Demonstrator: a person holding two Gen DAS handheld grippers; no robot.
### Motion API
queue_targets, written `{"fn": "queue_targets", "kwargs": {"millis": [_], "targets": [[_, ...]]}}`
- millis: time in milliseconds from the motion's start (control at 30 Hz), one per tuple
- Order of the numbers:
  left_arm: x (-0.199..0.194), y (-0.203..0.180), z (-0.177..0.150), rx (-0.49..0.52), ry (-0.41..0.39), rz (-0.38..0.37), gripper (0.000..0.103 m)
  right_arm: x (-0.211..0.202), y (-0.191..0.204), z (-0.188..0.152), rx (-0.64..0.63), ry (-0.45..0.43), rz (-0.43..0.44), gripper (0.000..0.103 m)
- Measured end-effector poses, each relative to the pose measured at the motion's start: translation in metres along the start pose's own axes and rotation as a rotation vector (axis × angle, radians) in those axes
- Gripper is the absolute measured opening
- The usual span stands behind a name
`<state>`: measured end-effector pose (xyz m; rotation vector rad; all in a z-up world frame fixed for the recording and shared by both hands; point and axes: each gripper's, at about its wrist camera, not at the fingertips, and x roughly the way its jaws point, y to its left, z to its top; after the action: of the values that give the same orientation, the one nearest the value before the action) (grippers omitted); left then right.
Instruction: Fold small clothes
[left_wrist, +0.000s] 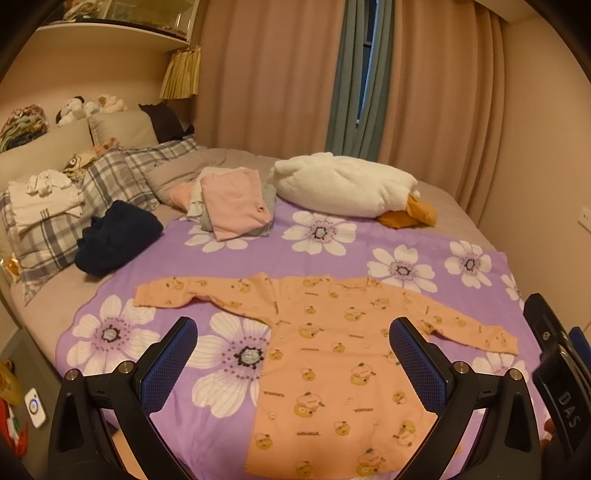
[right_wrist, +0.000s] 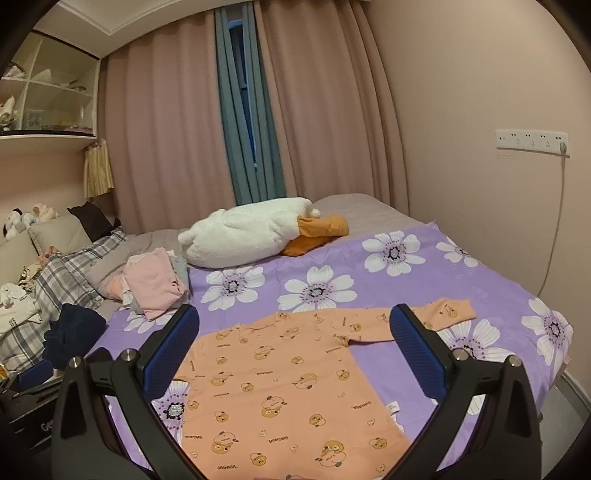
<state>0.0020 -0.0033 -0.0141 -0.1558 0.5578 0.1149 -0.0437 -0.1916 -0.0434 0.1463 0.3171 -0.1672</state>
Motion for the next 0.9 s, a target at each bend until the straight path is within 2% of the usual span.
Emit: {"fn": "queue_targets", "kwargs": {"millis": [100, 367, 567, 767, 900], "targets": [[0.0, 0.0, -0.001, -0.001, 0.004, -0.002, 0.103, 0.001, 0.002, -0.001, -0.012, -0.018, -0.039, 0.103], [0.001, -0.006, -0.002, 0.006, 0.007, -0.016, 0.103, -0.002, -0.003, 0.001, -0.008, -0.054, -0.064, 0.103], [-0.001, -0.009, -0.001, 0.008, -0.001, -0.02, 0.103, 0.003, -0.007, 0.0, -0.006, -0.007, -0.084, 0.103], [-0.002, -0.014, 0.002, 0.014, -0.008, -0.023, 0.103, 0.002, -0.01, 0.001, -0.035, -0.014, -0.122, 0.103], [-0.001, -0.018, 0.001, 0.023, -0.006, -0.036, 0.103, 0.0, -0.019, 0.002, 0.003, -0.024, -0.105, 0.103]]}}
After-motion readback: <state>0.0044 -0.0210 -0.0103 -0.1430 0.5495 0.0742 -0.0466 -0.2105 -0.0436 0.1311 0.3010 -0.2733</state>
